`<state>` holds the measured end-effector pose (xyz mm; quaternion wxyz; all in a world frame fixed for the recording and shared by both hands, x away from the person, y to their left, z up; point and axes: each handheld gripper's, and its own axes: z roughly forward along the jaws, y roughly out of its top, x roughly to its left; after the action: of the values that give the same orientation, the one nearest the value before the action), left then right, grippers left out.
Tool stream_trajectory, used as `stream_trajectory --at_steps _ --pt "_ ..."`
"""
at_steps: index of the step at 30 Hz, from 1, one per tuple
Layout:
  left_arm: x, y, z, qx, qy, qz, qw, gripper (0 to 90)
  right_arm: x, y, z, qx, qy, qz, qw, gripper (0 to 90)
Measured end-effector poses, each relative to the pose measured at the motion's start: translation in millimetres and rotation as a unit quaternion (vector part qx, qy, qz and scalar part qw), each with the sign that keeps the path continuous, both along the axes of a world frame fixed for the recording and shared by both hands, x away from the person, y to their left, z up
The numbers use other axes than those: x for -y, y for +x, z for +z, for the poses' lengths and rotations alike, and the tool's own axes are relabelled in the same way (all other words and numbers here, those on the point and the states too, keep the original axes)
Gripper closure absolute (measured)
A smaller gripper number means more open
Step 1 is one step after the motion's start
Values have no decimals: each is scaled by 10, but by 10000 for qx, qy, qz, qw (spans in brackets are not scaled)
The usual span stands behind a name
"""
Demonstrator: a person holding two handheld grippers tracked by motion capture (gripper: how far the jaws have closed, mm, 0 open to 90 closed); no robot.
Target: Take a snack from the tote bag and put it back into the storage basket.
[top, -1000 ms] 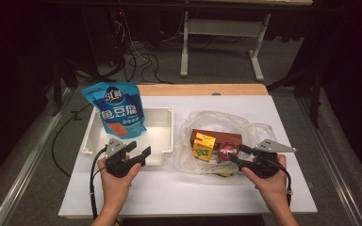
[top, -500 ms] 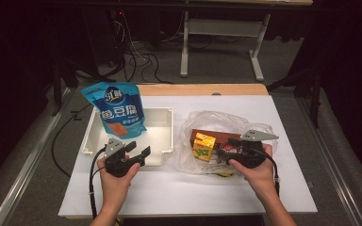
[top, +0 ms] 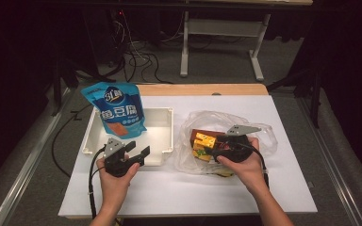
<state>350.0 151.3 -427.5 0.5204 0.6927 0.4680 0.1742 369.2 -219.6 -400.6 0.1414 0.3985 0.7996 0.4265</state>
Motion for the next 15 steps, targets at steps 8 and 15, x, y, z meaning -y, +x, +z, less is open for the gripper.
stream_trajectory --at_steps 8,15 --pt "12 -5 2 6 15 -47 10000 360 -133 188 -36 -112 -285 122 9995 287" --pt "26 -11 4 18 13 -74 10000 361 -244 287 -91 -322 -430 334 9980 340"
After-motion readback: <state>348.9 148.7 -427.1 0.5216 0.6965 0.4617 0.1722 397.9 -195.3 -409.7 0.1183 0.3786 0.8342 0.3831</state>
